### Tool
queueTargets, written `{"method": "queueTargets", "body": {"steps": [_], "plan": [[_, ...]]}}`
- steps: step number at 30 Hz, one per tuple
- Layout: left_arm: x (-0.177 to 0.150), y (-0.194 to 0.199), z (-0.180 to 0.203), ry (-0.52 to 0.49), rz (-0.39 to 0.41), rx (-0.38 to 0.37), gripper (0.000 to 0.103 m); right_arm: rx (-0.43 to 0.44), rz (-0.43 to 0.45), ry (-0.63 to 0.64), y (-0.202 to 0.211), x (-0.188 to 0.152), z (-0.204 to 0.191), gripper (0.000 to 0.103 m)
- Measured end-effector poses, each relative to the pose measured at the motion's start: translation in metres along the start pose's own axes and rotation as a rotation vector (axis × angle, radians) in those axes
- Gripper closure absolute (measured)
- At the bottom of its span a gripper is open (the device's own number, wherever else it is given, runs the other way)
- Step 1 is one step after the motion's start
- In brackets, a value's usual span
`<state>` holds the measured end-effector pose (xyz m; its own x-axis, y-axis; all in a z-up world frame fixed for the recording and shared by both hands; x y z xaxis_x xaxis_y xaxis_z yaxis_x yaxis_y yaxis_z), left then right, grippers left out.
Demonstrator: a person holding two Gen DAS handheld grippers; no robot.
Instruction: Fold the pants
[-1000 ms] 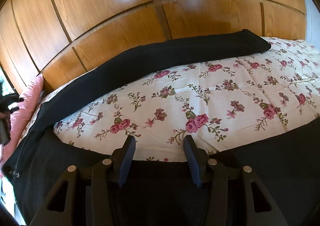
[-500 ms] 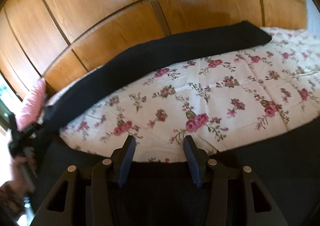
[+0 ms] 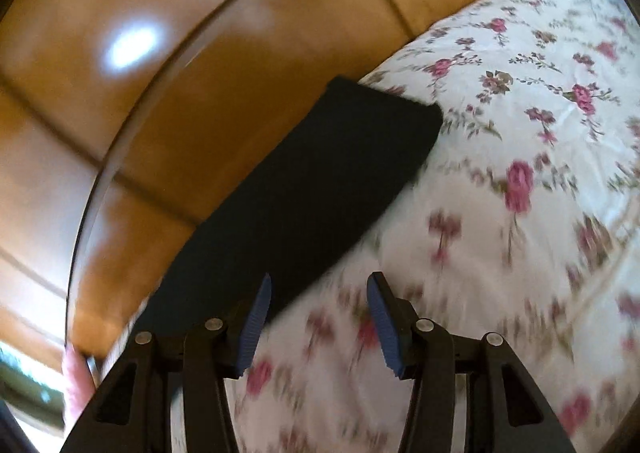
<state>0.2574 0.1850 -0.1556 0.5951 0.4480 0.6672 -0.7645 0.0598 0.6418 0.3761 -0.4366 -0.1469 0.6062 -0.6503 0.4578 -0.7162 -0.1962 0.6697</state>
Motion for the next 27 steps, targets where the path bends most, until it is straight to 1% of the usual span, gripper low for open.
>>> {"method": "queueTargets", "body": {"steps": [3,5,6,7,10,13,17,20,21,24,25,27], "plan": [[0.000,-0.001,0.000,-0.002,0.009,-0.003,0.043,0.026,0.049,-0.061,-0.012,0.014,0.005,0.053],[0.000,-0.002,0.000,-0.003,0.013,-0.005,0.043,0.024,0.081,-0.094,-0.018,0.021,0.006,0.061],[0.000,-0.003,0.000,-0.002,0.015,-0.008,0.043,0.011,0.089,-0.106,-0.021,0.023,0.007,0.073],[0.000,-0.003,0.000,-0.001,0.016,-0.010,0.042,0.001,0.090,-0.119,-0.023,0.025,0.009,0.082],[0.001,-0.003,0.000,0.002,0.019,-0.017,0.042,0.022,0.084,-0.183,-0.025,0.026,0.013,0.088],[0.001,-0.003,0.000,0.002,0.019,-0.024,0.042,0.001,0.105,-0.163,-0.009,0.026,0.007,0.091],[0.001,-0.002,0.001,0.009,0.018,-0.030,0.041,-0.004,0.173,-0.118,0.031,0.026,-0.002,0.092],[0.001,-0.002,0.002,0.015,0.016,-0.038,0.041,-0.018,0.198,-0.119,0.062,0.022,0.007,0.092],[0.001,-0.002,0.002,0.017,0.015,-0.040,0.041,-0.032,0.198,-0.115,0.074,0.022,0.017,0.093],[0.001,-0.001,0.002,0.026,0.010,-0.058,0.041,-0.062,0.194,-0.109,0.096,0.008,0.028,0.093],[0.001,-0.001,0.002,0.032,0.007,-0.067,0.041,-0.068,0.195,-0.119,0.096,0.010,0.037,0.093],[0.002,0.000,0.001,0.046,0.005,-0.088,0.041,-0.075,0.198,-0.163,0.111,-0.004,0.052,0.093]]}}
Point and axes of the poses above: each gripper's, at about its wrist camera, not at the fingertips, and y roughly against the way its jaws point, z to its right, x to its top, the point moved 7 cm from there along -y, roughly the way its jaws point, and after that the axes turned 1 degree about -y, right-handed, at the moved point
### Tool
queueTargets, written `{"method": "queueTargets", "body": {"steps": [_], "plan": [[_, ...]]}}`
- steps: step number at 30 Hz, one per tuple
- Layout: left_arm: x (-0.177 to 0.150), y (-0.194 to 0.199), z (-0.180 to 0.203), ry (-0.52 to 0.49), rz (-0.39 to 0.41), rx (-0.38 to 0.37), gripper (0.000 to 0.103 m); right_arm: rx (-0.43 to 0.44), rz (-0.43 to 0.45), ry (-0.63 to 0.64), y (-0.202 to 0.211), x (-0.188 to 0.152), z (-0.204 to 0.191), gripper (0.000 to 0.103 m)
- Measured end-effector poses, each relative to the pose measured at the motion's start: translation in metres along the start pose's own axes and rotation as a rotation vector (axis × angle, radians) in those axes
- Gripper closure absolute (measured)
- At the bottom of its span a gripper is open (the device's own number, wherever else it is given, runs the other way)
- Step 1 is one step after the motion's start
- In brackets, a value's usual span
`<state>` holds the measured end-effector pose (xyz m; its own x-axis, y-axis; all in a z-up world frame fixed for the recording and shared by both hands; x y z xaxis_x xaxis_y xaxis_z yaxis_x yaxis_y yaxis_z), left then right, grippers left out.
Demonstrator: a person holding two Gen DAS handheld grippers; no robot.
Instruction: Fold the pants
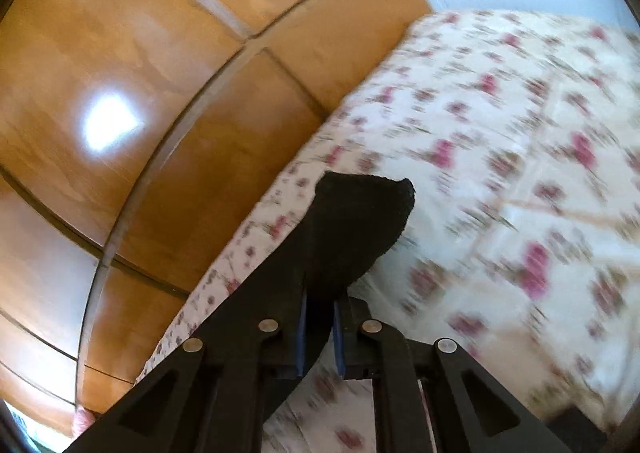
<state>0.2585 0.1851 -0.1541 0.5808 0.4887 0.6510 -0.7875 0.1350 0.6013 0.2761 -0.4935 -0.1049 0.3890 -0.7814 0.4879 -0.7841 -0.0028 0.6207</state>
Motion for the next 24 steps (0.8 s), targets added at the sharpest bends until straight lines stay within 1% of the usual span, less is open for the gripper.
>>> {"method": "queueTargets", "body": {"steps": [2,4,5,6,8,10,12,14,16,18,20,21,24], "plan": [[0.000,0.000,0.000,0.005,-0.001,-0.010,0.041,-0.026,-0.004,-0.041,0.010,-0.010,0.018,0.093],[0.000,0.000,0.001,0.006,-0.003,-0.011,0.041,-0.062,-0.044,-0.093,0.005,-0.021,0.039,0.093],[0.000,0.000,0.001,0.007,-0.003,-0.013,0.041,-0.043,-0.063,-0.127,0.002,-0.026,0.047,0.093],[0.000,0.000,0.001,0.009,-0.005,-0.015,0.041,-0.021,-0.058,-0.129,0.002,-0.025,0.048,0.093],[0.000,-0.001,0.001,0.012,-0.005,-0.018,0.041,-0.026,-0.057,-0.087,0.009,-0.023,0.041,0.084],[0.000,-0.001,0.001,0.012,-0.006,-0.016,0.041,-0.076,-0.020,-0.036,0.022,-0.021,0.033,0.071],[0.000,-0.001,0.001,0.010,-0.009,-0.012,0.041,-0.087,0.014,0.025,0.035,-0.019,0.020,0.066],[0.000,-0.002,0.001,0.011,-0.014,-0.010,0.041,-0.067,0.012,0.113,0.045,-0.030,0.004,0.066],[0.001,-0.001,0.001,0.019,-0.022,-0.016,0.041,-0.063,-0.010,0.224,0.048,-0.046,-0.011,0.066],[0.000,0.003,0.000,0.034,-0.029,-0.041,0.040,-0.057,-0.031,0.325,0.046,-0.065,-0.023,0.066],[-0.002,0.011,-0.003,0.043,-0.035,-0.073,0.041,-0.067,-0.041,0.387,0.038,-0.077,-0.024,0.066],[-0.003,0.018,-0.005,0.046,-0.038,-0.085,0.041,-0.070,-0.048,0.389,0.037,-0.081,-0.020,0.065],[-0.011,0.039,-0.017,0.075,-0.038,-0.106,0.040,-0.039,-0.088,0.276,0.027,-0.080,-0.001,0.065]]}}
Point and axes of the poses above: each gripper's, at about its wrist camera, not at the fingertips, and y roughly against the way its jaws point, z to its right, x to its top, the point moved 7 cm from there along -y, roughly the way its jaws point, and after that the axes turned 1 degree about -y, right-handed, at the moved point
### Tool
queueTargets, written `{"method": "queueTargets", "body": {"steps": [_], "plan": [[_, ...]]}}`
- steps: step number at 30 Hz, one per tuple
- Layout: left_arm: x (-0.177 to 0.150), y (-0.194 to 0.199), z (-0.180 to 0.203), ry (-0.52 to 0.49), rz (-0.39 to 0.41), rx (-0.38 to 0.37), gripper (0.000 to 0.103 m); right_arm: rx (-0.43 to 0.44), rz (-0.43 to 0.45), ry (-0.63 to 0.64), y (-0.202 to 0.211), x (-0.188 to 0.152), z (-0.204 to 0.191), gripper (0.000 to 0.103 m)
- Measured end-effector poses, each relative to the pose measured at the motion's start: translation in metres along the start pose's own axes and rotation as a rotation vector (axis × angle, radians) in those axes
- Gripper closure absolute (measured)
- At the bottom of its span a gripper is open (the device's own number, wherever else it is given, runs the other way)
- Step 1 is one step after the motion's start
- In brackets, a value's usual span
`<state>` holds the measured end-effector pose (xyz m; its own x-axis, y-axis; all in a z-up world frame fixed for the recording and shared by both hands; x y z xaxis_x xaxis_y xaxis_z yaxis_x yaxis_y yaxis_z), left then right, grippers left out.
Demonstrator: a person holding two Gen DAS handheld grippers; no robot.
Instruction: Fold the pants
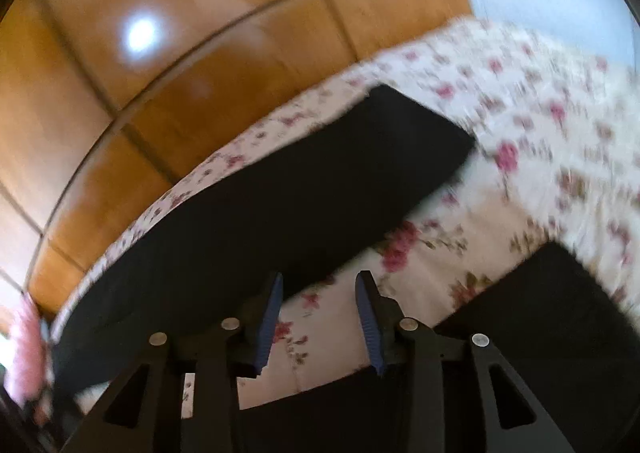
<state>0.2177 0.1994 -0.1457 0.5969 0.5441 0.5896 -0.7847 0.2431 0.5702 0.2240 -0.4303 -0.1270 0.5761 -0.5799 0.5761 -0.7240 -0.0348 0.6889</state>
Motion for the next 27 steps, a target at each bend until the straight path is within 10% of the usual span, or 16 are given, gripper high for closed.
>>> {"method": "queueTargets", "body": {"steps": [5,11,18,27], "plan": [[-0.008,0.043,-0.025,0.029,0.000,-0.011,0.040,0.052,0.029,-0.047,0.008,0.000,0.005,0.064],[0.009,0.046,-0.023,-0.160,-0.043,0.209,0.038,0.046,0.029,-0.029,0.008,0.001,-0.001,0.061],[0.070,0.007,-0.008,-0.127,0.023,0.237,0.035,0.044,0.035,-0.008,0.006,-0.001,-0.003,0.056],[0.127,-0.055,-0.065,-0.034,-0.005,0.463,0.035,0.049,0.036,-0.009,0.005,-0.002,-0.002,0.056]]}}
Point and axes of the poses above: each gripper's, at about its wrist camera, not at the fingertips, and y roughly against the way its jaws point, z to its right, x to its top, the point moved 7 cm from there along -y, roughly the way its jaws point, and after that the axes turned 1 degree about -y, right-handed, at the moved point
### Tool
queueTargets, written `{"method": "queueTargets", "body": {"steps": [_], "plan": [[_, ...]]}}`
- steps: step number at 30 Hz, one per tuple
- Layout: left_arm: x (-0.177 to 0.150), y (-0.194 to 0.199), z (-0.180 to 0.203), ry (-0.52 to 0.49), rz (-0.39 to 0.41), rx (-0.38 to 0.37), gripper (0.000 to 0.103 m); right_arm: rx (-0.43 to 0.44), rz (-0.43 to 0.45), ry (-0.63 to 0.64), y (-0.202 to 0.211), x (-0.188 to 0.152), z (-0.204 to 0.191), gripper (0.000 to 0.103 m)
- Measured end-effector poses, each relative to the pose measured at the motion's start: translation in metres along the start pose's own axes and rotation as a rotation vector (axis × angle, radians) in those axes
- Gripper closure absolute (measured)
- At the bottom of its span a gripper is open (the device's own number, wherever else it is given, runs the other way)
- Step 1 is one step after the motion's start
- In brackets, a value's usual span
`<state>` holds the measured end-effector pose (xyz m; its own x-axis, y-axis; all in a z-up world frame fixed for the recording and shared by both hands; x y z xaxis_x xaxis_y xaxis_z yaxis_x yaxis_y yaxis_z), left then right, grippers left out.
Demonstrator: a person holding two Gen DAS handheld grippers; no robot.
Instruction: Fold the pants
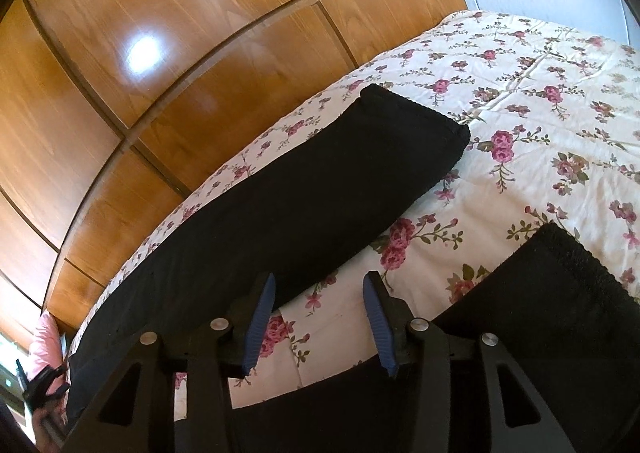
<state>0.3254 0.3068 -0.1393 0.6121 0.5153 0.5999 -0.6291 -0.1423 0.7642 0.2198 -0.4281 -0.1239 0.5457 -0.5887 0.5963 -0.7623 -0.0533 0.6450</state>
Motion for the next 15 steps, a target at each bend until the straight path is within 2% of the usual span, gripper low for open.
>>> {"method": "queueTargets", "body": {"steps": [4,6,9,10,11,12,14,15], "plan": [[0.013,-0.019,-0.011,-0.009,-0.017,0.044,0.035,-0.006,-0.003,0.009,-0.002,0.000,0.000,0.056],[0.016,-0.028,-0.007,-0.073,-0.021,0.045,0.031,-0.009,-0.007,0.012,-0.003,0.000,0.001,0.056],[0.013,-0.033,0.004,-0.155,-0.023,0.022,0.032,-0.009,-0.006,0.013,-0.003,0.000,0.001,0.056],[0.011,-0.030,0.006,-0.159,0.001,0.008,0.047,-0.009,-0.006,0.014,-0.003,0.000,0.001,0.056],[0.009,-0.030,0.005,-0.151,0.004,0.001,0.066,-0.011,-0.005,0.015,-0.003,0.000,0.001,0.056],[0.009,-0.028,0.001,-0.131,0.014,0.011,0.071,-0.013,-0.004,0.017,-0.003,0.000,0.000,0.056],[0.011,-0.020,-0.006,-0.068,0.040,-0.047,0.089,-0.027,0.007,0.021,-0.001,0.001,-0.001,0.056],[0.010,-0.016,-0.008,-0.042,0.057,-0.084,0.091,-0.033,0.015,0.026,-0.001,0.002,-0.001,0.056]]}}
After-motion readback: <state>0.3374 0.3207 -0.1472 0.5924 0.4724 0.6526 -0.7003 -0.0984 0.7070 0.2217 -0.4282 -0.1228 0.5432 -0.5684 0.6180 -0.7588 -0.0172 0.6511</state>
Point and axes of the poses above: each gripper's, at about its wrist camera, not at the fingertips, and y roughly against the way its jaws point, z to its right, x to its top, the point moved 7 cm from there along -y, roughly the way its jaws point, and after that the axes turned 1 degree about -y, right-handed, at the moved point
